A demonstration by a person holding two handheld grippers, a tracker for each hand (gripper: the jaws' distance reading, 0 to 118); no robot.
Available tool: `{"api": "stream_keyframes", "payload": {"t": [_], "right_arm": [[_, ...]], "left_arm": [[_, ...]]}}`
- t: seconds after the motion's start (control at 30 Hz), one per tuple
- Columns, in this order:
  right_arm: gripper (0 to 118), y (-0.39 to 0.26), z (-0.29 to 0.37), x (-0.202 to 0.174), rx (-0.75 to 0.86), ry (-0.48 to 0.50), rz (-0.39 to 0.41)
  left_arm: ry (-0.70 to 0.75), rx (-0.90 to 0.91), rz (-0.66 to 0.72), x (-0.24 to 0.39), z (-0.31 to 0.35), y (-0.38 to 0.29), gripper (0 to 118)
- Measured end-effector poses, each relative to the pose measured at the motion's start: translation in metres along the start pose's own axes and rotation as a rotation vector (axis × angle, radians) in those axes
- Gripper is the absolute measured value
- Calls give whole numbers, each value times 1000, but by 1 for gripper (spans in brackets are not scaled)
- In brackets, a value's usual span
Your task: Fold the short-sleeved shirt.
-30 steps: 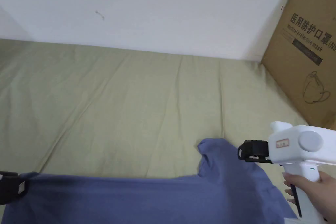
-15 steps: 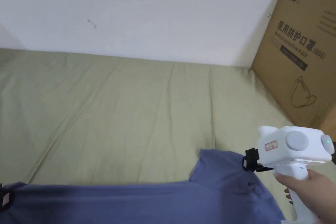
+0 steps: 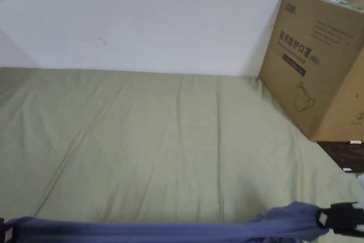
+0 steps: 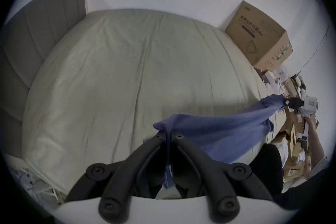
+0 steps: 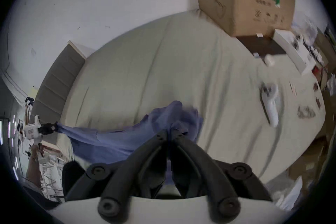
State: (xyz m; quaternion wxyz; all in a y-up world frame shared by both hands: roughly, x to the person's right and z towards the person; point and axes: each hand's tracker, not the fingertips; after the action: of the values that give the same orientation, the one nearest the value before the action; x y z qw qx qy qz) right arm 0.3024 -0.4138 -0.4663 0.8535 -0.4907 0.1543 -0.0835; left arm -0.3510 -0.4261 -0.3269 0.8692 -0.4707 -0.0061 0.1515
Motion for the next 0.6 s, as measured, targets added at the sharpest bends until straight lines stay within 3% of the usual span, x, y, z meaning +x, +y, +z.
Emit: {"api": "stream_keyframes", "payload": {"t": [0.13,0.27,0.33,0.37,0.4,0.43,0.47,0.6], "right_arm": [[2,-50,-19,20,-101,-41,-40],[2,-75,-47,28,-135,-66,-41],[9,-80,-57,25,-150,-87,-42],[35,-79,-66,33,-155,-92,-40],[69,-79,-65,30,-136,-109,-27],[99,-75,-63,26,-111,-154,-5],[115,-71,-60,21,-99,-182,10],[118,-50,-27,-11,62,-138,21]], "left_arm": [[9,-108,46,-4,-16,-43,0],[53,-203,46,-6,-39,-68,4],[50,-213,55,-4,-45,-69,5],[52,-209,54,-2,-45,-69,13],[58,-202,48,-1,-43,-67,31],[60,-190,44,1,-39,-65,62],[72,-171,37,5,-34,-62,107],[39,-14,27,25,-3,-46,117]]}}
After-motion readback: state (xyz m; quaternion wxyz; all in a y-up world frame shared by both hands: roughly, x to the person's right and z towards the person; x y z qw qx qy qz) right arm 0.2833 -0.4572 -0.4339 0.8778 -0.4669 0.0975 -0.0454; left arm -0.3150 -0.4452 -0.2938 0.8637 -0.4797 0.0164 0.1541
